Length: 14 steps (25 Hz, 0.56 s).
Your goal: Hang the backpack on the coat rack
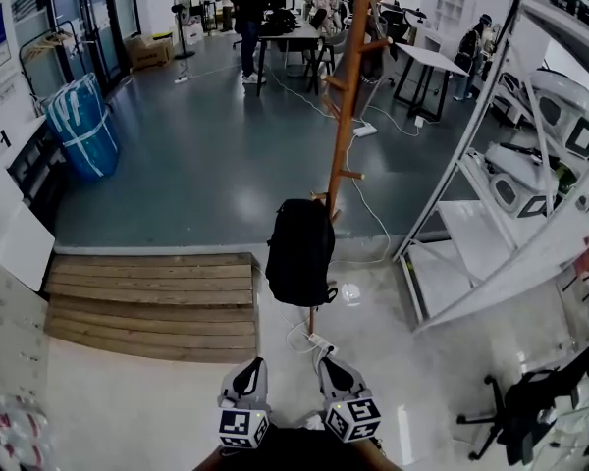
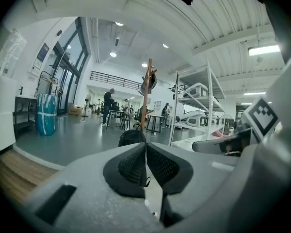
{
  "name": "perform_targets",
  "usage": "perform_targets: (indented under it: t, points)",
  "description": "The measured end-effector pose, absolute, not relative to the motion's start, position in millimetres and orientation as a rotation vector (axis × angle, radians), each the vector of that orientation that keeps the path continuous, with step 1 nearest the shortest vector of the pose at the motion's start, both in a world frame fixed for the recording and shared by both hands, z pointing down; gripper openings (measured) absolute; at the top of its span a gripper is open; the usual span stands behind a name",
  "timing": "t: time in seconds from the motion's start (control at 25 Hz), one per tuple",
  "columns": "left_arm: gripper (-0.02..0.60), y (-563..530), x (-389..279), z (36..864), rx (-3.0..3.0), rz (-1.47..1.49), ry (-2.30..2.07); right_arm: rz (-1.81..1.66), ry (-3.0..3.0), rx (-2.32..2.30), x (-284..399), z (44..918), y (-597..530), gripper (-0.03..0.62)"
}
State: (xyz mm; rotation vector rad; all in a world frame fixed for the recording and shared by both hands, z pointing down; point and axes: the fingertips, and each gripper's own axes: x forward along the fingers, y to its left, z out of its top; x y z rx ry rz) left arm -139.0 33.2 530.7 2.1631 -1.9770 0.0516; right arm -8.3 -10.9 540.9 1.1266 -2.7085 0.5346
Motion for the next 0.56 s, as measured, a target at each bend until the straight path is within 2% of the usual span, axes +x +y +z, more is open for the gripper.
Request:
perform_targets:
  t: [0.56]
  points:
    - [0.023, 34.9, -137.8, 530.5, 2.168, 0.054, -1.969, 0.544, -2.709, 1.116, -9.6, 540.1, -4.9, 0.012]
